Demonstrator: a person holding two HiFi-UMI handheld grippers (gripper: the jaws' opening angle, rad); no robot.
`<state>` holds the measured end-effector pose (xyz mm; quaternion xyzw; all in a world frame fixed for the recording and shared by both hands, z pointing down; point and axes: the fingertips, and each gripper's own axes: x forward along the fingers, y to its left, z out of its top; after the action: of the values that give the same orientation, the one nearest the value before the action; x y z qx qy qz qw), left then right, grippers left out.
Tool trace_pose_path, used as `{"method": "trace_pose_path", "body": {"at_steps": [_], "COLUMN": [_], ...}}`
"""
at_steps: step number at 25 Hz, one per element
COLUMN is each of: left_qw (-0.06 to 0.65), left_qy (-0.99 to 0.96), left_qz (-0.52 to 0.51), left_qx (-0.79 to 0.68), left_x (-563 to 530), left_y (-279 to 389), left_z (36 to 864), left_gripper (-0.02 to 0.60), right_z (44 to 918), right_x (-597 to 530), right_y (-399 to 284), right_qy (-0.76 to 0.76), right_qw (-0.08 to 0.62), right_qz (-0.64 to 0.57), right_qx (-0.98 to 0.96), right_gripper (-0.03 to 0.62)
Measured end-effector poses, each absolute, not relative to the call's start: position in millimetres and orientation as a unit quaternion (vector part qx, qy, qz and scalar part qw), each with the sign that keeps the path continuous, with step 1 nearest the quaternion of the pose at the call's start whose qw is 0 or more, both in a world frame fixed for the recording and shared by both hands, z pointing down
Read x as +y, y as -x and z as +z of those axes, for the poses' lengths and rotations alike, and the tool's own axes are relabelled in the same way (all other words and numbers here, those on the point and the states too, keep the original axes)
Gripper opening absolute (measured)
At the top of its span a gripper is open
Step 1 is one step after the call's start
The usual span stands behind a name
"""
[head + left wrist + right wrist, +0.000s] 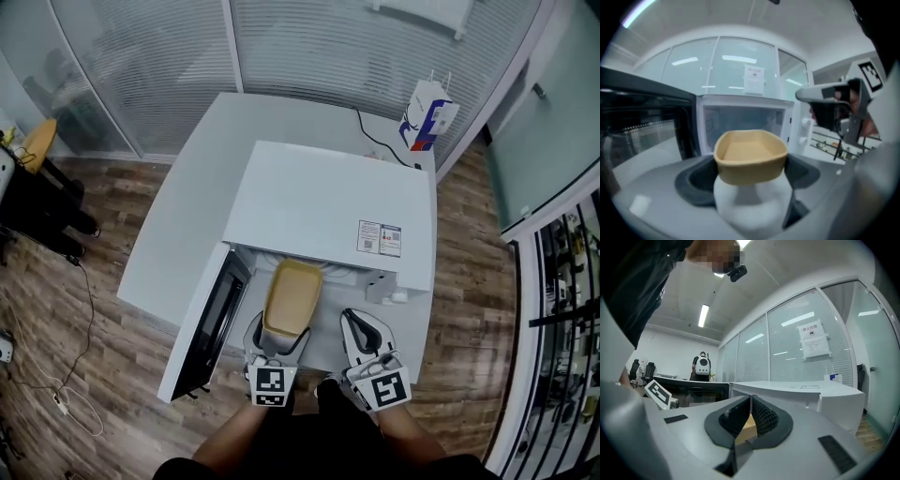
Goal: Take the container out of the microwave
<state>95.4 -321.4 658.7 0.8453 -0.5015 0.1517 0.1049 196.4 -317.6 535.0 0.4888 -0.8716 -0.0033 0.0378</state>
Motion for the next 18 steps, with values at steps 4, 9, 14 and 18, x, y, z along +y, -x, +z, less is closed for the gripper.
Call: {"method": "trace_pose_path", "body": {"at_steps": [4,9,14,18], "left_qw": [0.084,0.051,-0.002,-0.027], "left_qy": [-0.854,-0.857,-0.861,-0.858], "left_qz": [0.133,0.096,0.059,0.032], "left_qx": [-0.495,-0.504,-0.505,-0.511], "left_x": [-303.7,-295.3,-300.6,-315.1], "left_y": [-91.4,-82.3,-81.7,-79.0], "left_z": [635.1,591.4,550.9,520.3], "left_gripper": [0.446,0.446,0.446,0.446], "right_z": [524.1,505.1,481.9,460.4], "right_x": [-321.3,-329.4,-333.9,-337.3], "right_y": [-196.9,-203.0,-205.2,-192.6], "right_qy": [-0.498,-0.515,-0.522,-0.514], "right_qw": [0.032,0.018,0.004,-0.015], "right_qz": [-0.017,-0.035,-0.057,-0.076], "right_qx": [-0.867,-0.856,-0.851,-0.854], "right_gripper": [-0.002,-0.002,-0.002,-0.002]}}
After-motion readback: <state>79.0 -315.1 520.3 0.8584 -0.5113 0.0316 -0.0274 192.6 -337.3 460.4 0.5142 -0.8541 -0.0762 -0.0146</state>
